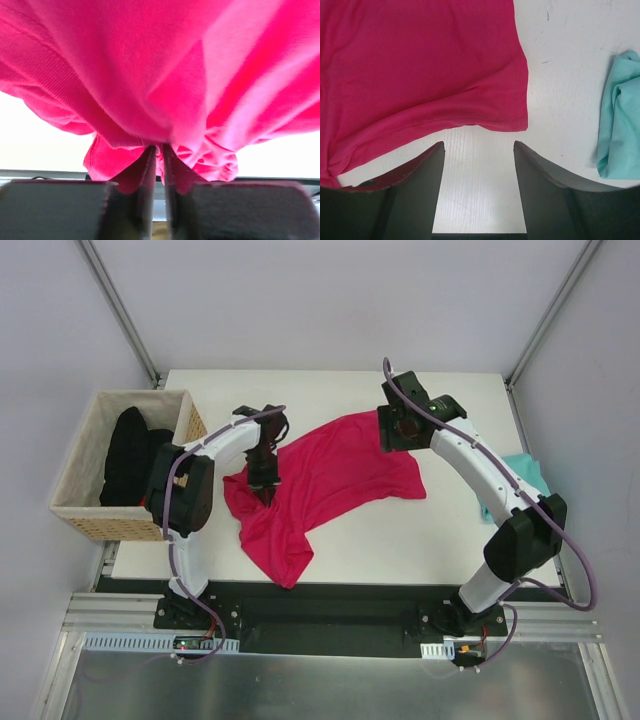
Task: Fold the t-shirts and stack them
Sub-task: Flatten out the tshirt
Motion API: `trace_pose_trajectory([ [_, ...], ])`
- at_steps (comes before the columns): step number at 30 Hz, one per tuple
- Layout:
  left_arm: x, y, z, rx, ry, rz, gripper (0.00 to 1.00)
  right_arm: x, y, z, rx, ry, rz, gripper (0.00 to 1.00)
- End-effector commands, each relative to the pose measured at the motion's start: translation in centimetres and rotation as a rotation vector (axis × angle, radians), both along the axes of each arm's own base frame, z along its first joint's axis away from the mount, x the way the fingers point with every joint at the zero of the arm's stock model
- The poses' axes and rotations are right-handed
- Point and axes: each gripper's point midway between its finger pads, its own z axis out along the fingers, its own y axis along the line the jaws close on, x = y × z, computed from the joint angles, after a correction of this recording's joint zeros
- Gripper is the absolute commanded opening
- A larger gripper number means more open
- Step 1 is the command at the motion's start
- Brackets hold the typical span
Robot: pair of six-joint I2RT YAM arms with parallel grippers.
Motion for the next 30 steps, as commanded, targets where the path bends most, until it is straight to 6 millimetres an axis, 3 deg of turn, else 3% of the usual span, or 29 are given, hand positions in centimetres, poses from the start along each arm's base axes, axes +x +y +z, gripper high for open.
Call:
trace_pose_trajectory([
  [1, 0.0, 0.2, 3.3, -0.005, -0.037, 0.014, 0.15, -0.6, -0.4, 2.3, 0.036, -0.064, -0.010, 0.61],
  [7, 0.5, 0.7, 4.5, 0.026, -0.085, 0.032, 0.25, -0.8, -0.5, 2.1, 0.031, -0.060, -0.013, 0.61],
  [13, 1.7, 0.9, 6.0, 0.035, -0.156, 0.064, 0.26, -0.9, -0.8, 2.0, 0.021, -0.059, -0.015, 0.61],
  [18, 2.8, 1.0, 6.9, 0.023, -0.183, 0.074, 0.26, -0.6, -1.4, 0.1, -0.026, -0.022, -0.023, 0.62],
  [21, 3.3, 0.8, 8.1, 0.013, -0.210, 0.066, 0.25, -0.1, -1.5, -1.4, -0.032, 0.012, -0.039, 0.46],
  [22, 3.5, 0.8, 8.3, 0.011, -0.216, 0.064, 0.25, 0.0, -1.5, -1.7, -0.032, 0.018, -0.043, 0.29],
  [24, 3.9, 1.2, 9.2, 0.025, -0.244, 0.062, 0.25, 0.1, -1.2, -2.9, -0.020, 0.038, -0.049, 0.14],
  [25, 4.1, 1.3, 9.6, 0.026, -0.256, 0.063, 0.25, 0.0, -1.2, -3.4, -0.015, 0.049, -0.052, 0.01],
  [30, 5.4, 1.9, 13.0, 0.016, -0.354, 0.070, 0.25, -0.6, -0.3, -7.3, 0.051, 0.149, -0.080, 0.01],
])
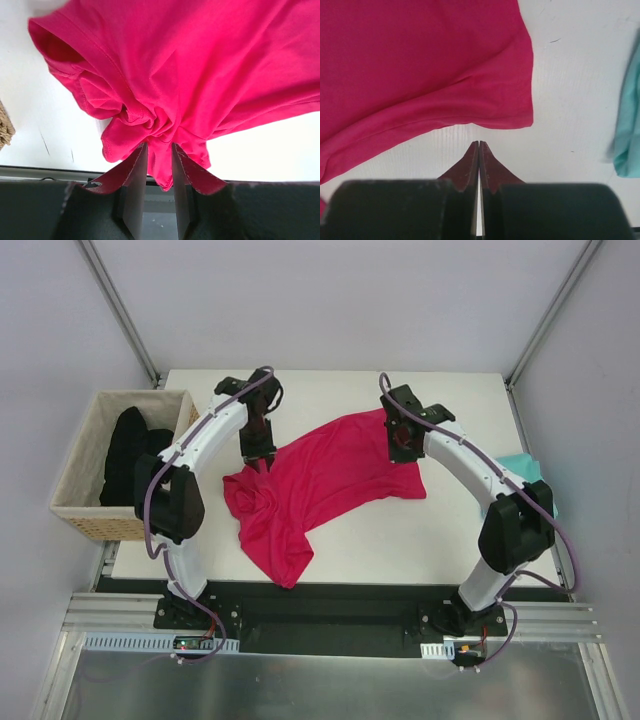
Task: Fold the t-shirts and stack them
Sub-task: Flatten out the tshirt
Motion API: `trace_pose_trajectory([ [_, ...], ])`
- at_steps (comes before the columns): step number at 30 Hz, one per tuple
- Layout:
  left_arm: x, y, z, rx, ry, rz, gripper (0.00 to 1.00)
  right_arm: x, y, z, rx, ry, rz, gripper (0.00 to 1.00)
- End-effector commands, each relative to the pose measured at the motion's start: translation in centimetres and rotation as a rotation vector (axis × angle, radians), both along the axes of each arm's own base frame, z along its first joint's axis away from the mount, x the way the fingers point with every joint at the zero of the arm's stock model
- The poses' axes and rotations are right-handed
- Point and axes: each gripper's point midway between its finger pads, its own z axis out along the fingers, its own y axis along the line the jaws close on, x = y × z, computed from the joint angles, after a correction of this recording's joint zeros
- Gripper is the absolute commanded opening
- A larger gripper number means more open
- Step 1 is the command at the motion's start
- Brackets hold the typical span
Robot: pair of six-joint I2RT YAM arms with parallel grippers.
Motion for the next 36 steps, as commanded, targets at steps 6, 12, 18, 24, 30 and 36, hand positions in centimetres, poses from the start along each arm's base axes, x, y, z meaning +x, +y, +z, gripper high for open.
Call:
trace_pose_trajectory([
  [6, 1.5, 3.1, 8.7, -0.004, -0.215, 0.049, 0.25, -1.1, 2.0, -6.4, 0.128, 0.137, -0.067, 0.01],
  [12, 1.4, 4.4, 10.4, 0.020, -0.235, 0.060, 0.25, -1.8, 2.2, -9.5, 0.138, 0.206, -0.099, 0.01],
  [18, 1.3, 5.0, 12.8, 0.015, -0.308, 0.065, 0.25, -2.3, 2.2, -11.8, 0.169, 0.243, -0.138, 0.01],
  [24, 1.2, 5.9, 13.6, 0.018, -0.329, 0.076, 0.25, -1.5, 2.4, -13.1, 0.172, 0.266, -0.151, 0.01],
  [30, 1.1, 6.8, 13.3, 0.039, -0.314, 0.084, 0.25, 0.1, 1.9, -13.3, 0.170, 0.267, -0.155, 0.01],
  [36, 1.3, 7.9, 12.9, 0.052, -0.292, 0.098, 0.25, 2.5, 1.2, -13.9, 0.153, 0.276, -0.151, 0.01],
])
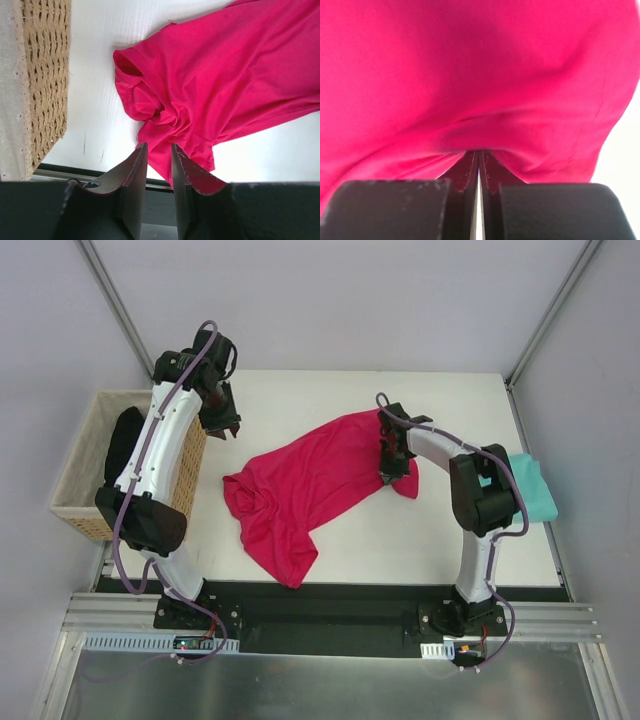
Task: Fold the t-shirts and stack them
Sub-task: Flatten out the tshirt
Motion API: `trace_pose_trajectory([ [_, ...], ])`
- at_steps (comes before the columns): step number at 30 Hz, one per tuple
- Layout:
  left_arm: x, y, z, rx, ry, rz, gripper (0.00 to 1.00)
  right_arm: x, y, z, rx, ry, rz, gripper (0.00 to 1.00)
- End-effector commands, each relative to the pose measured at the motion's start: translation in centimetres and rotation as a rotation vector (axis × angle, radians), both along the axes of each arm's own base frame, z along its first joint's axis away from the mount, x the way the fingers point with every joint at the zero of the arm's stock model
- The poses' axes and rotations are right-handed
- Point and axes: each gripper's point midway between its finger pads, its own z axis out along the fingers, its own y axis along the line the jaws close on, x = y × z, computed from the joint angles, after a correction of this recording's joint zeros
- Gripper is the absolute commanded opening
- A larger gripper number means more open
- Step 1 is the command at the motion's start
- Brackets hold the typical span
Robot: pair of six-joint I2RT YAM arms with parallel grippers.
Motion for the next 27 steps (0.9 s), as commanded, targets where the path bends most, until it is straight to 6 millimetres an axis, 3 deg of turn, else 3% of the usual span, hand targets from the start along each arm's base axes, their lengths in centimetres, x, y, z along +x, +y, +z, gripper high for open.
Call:
trace_pose_trajectory([
  [1, -0.7, 1.8, 1.1, 0.037, -0.006, 0.004, 0.25, 2.8, -0.5, -0.6, -0.015, 0.002, 0.012, 0.01],
  [4, -0.6, 2.3, 0.8, 0.047, 0.011, 0.009, 0.25, 4.1, -0.3, -0.6, -0.019, 0.004, 0.030, 0.01],
  [11, -0.5, 3.2, 0.1, 0.052, 0.036, 0.023, 0.25, 9.3, 2.0, 0.0, 0.014, -0.036, 0.087, 0.01],
  [13, -0.5, 3.1, -0.2, 0.048, 0.046, 0.023, 0.25, 9.7, 2.5, -1.1, 0.022, -0.010, 0.104, 0.01],
  [18, -0.4, 2.9, -1.0, 0.040, 0.070, 0.017, 0.25, 11.3, 3.6, -0.9, 0.043, -0.006, 0.132, 0.05],
  [22, -0.2, 2.8, -1.0, 0.035, 0.068, 0.013, 0.25, 10.8, 0.7, -0.2, -0.086, -0.024, 0.078, 0.15],
  [23, -0.1, 2.8, -1.0, 0.033, 0.067, 0.013, 0.25, 10.5, 0.0, -0.3, -0.104, -0.019, 0.065, 0.24],
  [25, 0.2, 2.5, -1.0, 0.019, 0.066, 0.007, 0.24, 9.5, -1.9, -0.6, -0.149, 0.002, 0.029, 0.29],
  [26, 0.3, 2.3, -1.0, 0.014, 0.064, 0.005, 0.24, 9.4, -2.0, 0.1, -0.135, -0.005, 0.035, 0.41],
  [27, 0.4, 2.1, -1.2, 0.004, 0.070, 0.001, 0.24, 9.3, -2.1, 0.4, -0.136, -0.013, 0.028, 0.43],
])
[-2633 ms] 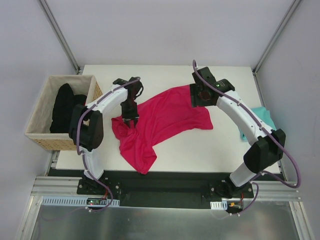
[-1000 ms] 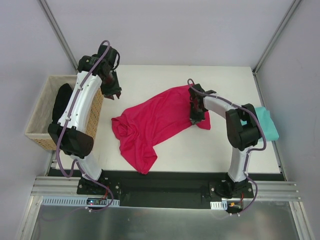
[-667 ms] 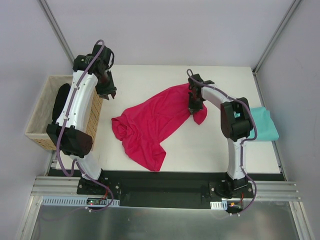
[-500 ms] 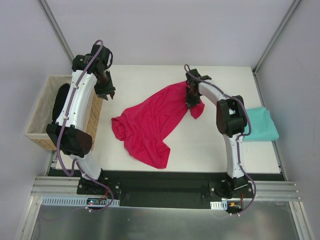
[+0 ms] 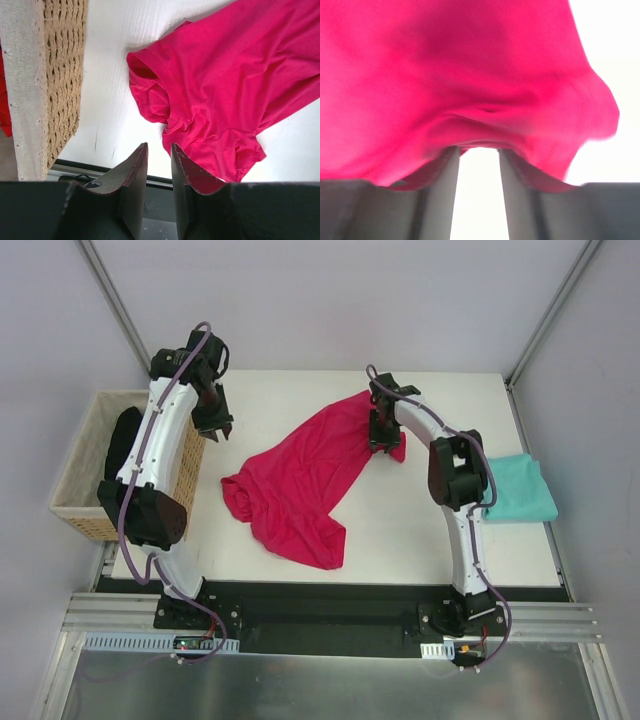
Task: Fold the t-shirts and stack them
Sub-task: Flatten out the tshirt
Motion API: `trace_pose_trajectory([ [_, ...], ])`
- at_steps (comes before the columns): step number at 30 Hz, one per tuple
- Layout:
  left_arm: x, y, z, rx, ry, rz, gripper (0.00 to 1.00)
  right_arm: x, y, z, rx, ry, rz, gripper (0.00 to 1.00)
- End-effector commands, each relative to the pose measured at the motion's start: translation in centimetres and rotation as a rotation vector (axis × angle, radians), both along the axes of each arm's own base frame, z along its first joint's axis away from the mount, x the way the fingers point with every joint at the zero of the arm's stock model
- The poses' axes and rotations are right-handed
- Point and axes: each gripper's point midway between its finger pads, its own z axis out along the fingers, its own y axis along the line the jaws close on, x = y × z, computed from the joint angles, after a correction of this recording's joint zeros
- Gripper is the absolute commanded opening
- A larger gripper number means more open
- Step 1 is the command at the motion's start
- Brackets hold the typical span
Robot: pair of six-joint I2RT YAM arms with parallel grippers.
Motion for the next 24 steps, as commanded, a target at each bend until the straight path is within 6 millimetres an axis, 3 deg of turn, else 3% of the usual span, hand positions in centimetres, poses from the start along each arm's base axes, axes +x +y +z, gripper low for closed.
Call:
trace_pose_trajectory([
  [1, 0.2, -0.2, 0.2, -0.026, 0.006, -0.020, 0.24, -2.7, -5.1, 0.2, -0.141, 0.066, -0.077, 0.43],
  [5, 0.6, -0.6, 0.3, -0.045, -0.001, -0.025, 0.24, -4.4, -6.7, 0.5, -0.147, 0.092, -0.135, 0.43],
  [9, 0.7, -0.8, 0.5, -0.051, -0.008, -0.028, 0.24, -4.6, -8.0, 1.3, -0.161, 0.061, -0.173, 0.43],
  [16, 0.0, -0.7, 0.5, -0.054, -0.002, -0.028, 0.24, -3.0, -10.7, 3.3, -0.210, -0.006, -0.227, 0.43],
  [21, -0.9, -0.3, 0.2, -0.039, 0.008, -0.026, 0.24, -2.0, -9.2, 5.9, -0.139, -0.059, -0.201, 0.44],
  [24, -1.4, -0.2, -0.2, -0.038, 0.019, -0.023, 0.24, -2.3, -6.4, 8.4, -0.088, -0.111, -0.156, 0.46],
])
